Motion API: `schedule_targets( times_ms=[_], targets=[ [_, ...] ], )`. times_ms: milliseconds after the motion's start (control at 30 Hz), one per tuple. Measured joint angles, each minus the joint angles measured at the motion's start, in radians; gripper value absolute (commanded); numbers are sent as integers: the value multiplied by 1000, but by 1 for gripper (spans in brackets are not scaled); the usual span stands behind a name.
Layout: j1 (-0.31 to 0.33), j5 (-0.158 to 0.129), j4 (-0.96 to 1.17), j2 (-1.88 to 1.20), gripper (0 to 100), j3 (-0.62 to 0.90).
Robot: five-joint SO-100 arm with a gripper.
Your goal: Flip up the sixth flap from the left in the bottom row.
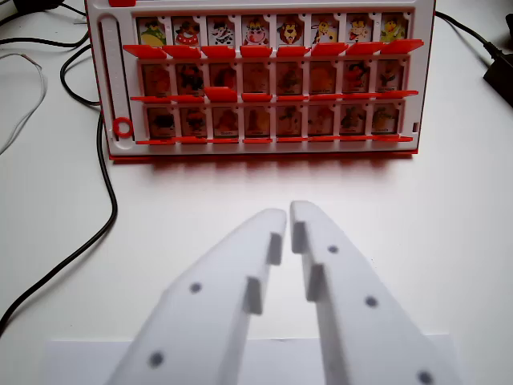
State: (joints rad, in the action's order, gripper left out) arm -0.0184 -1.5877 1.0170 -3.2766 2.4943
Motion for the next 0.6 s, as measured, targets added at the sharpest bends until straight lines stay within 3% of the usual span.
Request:
schedule_targets(
  times_ms=[600],
  targets=[
    [0,9,2,0,0,0]
  ],
)
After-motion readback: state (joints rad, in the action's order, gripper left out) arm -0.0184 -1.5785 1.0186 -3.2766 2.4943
